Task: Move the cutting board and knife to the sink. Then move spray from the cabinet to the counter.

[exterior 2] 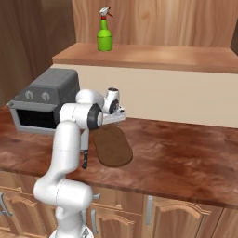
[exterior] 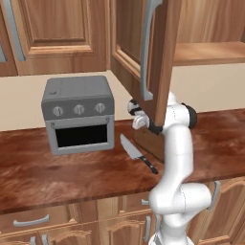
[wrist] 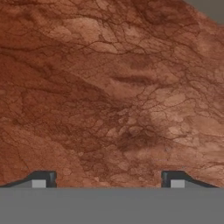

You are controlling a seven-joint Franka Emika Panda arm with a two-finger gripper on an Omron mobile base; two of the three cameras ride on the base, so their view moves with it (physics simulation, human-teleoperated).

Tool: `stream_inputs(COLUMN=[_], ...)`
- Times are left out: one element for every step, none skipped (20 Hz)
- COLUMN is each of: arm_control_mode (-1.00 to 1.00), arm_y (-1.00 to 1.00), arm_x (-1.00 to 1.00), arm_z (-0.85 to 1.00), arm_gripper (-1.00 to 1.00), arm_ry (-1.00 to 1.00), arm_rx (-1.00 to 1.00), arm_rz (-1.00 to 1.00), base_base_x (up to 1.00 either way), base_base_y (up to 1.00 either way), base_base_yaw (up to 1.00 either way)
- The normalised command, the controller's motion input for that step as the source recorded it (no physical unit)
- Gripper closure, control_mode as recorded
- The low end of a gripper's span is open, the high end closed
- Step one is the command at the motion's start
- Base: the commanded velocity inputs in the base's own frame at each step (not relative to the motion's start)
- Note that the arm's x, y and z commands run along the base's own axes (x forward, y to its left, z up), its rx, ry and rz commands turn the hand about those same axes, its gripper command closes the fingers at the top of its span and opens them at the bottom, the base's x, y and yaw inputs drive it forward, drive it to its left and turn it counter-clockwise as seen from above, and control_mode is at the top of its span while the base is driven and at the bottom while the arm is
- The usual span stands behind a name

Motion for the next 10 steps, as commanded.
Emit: stream_inputs(arm_control_mode=[-1.0,-1.0,-1.0,-1.0,-1.0,-1.0,-1.0,-1.0,-1.0,-1.0], arm_y=[-0.62,-0.6,-0.56,-0.51,-0.47,-0.45,-0.53,-0.59,-0.61,-0.64], arm_x=[-0.56,-0.6,-0.62,-0.63,-0.64,-0.66,-0.71,-0.72,-0.73,-0.71], arm_z=[-0.41,-0.41,-0.41,-0.41,-0.41,-0.4,-0.41,-0.44,-0.45,-0.46], arm_gripper=[-1.0,-1.0,-1.0,-1.0,-1.0,-1.0,-1.0,-1.0,-1.0,-1.0], arm_ry=[-0.03,-0.04,-0.04,-0.04,-0.04,-0.04,-0.05,-0.05,-0.05,-0.05], arm_rx=[0.0,0.0,0.0,0.0,0.0,0.0,0.0,0.0,0.0,0.0], arm_rz=[0.02,0.01,0.0,0.0,0.0,0.0,0.0,0.0,0.01,0.01], base_base_x=[0.0,0.0,0.0,0.0,0.0,0.0,0.0,0.0,0.0,0.0], base_base_y=[0.0,0.0,0.0,0.0,0.0,0.0,0.0,0.0,0.0,0.0], base_base_yaw=[0.0,0.0,0.0,0.0,0.0,0.0,0.0,0.0,0.0,0.0])
